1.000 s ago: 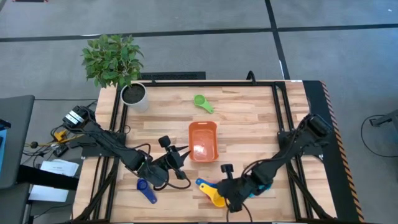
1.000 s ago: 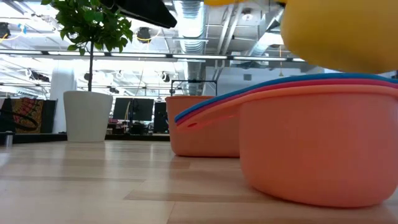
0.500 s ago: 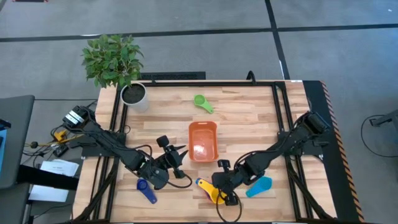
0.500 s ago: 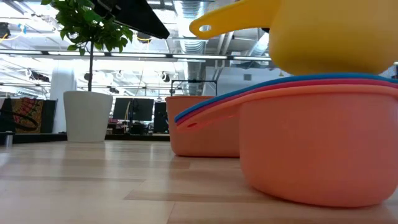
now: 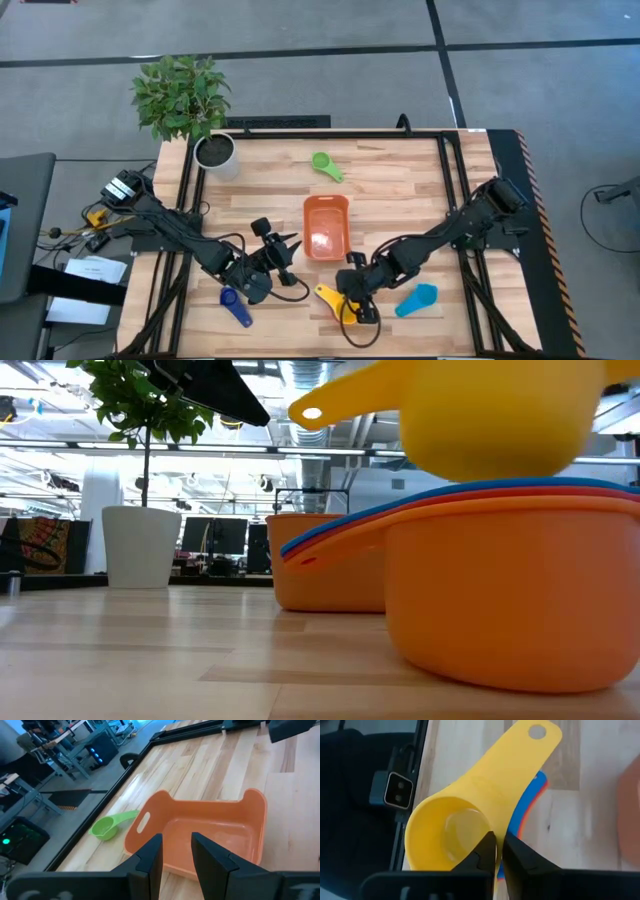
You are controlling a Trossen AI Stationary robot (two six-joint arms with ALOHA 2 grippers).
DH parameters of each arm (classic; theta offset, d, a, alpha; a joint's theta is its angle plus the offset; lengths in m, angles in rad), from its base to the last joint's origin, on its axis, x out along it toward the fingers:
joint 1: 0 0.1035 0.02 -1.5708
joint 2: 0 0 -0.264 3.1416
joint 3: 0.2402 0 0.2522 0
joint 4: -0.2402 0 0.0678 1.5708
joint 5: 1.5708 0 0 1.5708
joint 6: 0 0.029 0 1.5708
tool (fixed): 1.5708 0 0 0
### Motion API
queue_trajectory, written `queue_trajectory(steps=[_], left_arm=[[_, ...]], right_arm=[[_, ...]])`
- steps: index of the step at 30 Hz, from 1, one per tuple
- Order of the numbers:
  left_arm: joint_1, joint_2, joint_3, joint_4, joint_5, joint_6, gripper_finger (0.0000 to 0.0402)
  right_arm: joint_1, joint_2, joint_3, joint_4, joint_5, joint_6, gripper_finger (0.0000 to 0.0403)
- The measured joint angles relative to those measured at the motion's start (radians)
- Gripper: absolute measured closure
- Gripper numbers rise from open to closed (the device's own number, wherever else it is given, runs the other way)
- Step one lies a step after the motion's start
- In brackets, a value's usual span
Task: Nest measuring cups in basket
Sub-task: Stack the yellow measuring cup on top of the blue measuring cup
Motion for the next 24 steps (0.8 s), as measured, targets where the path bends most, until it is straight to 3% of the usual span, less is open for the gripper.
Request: queue_trajectory(steps=[14,24], left_arm=[[0.0,0.0,0.0,-0.071,-0.002,-0.071,0.0308],[0.0,0.0,0.0,-0.082,-0.007,-0.084,0.0308]], right_arm=[[-0.002,0.017,-0.001,0.01,-0.026,0.007,0.0344],[-0.003,0.017,-0.001,-0.027,-0.013,0.003,0.0262]])
